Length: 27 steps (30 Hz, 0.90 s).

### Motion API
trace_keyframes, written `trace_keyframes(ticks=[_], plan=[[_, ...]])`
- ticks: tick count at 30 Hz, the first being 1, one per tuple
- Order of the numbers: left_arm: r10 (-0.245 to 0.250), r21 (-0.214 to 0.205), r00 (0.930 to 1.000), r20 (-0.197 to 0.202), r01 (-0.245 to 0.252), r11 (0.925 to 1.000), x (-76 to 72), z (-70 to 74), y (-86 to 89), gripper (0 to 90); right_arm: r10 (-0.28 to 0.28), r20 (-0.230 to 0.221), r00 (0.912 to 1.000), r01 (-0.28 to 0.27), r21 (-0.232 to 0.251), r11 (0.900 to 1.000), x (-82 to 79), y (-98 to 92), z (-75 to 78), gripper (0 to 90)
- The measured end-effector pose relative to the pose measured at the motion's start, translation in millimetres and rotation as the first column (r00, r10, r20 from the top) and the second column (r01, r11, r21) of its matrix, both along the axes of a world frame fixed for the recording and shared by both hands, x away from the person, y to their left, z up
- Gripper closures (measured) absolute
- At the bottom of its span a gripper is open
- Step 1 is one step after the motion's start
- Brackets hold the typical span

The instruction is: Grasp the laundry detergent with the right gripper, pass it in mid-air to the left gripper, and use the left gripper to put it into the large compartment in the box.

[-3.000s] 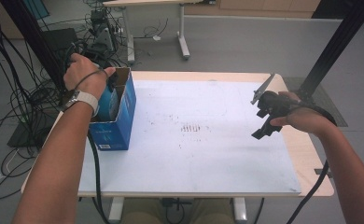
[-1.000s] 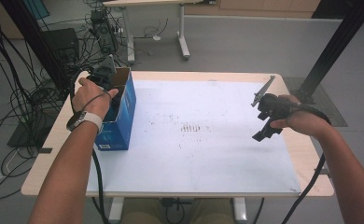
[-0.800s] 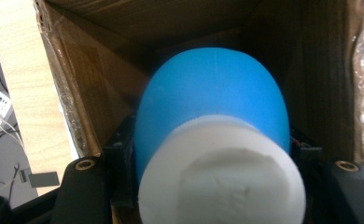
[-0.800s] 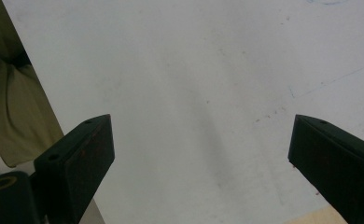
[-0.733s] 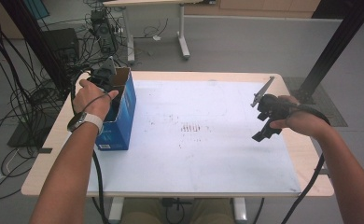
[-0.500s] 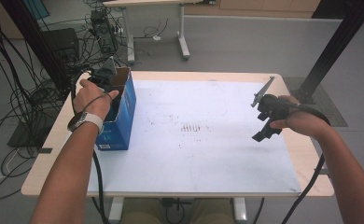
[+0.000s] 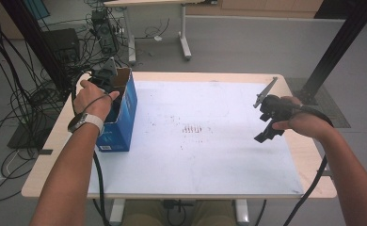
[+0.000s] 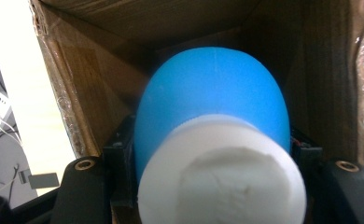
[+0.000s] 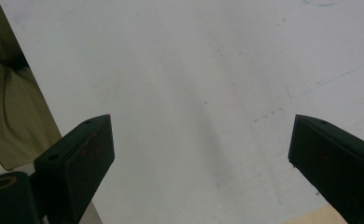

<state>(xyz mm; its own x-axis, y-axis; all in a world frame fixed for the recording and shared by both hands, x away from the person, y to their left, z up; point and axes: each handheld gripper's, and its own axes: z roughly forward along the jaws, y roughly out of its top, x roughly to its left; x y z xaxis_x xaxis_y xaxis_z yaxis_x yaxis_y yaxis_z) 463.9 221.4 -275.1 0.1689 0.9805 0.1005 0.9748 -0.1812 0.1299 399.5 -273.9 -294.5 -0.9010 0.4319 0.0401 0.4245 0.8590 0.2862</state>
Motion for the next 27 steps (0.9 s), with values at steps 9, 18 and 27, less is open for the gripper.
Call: trace_keyframes(ticks=[9,18,27], plan=[[0.000,0.000,1.0000,-0.006,0.000,1.0000,0.5,0.2,0.3,37.5,-0.002,0.003,1.0000,0.002,0.001,1.0000,-0.3,-0.2,0.8,6.9],[-0.003,0.002,1.0000,-0.001,0.003,1.0000,0.2,-0.1,-0.1,37.4,-0.001,0.006,1.0000,0.001,-0.001,1.0000,-0.4,-0.6,1.9,6.9],[-0.003,0.000,1.0000,-0.006,0.003,1.0000,-0.1,0.1,0.5,37.4,-0.003,0.005,1.0000,0.003,-0.003,1.0000,-1.3,-1.0,1.6,6.9]])
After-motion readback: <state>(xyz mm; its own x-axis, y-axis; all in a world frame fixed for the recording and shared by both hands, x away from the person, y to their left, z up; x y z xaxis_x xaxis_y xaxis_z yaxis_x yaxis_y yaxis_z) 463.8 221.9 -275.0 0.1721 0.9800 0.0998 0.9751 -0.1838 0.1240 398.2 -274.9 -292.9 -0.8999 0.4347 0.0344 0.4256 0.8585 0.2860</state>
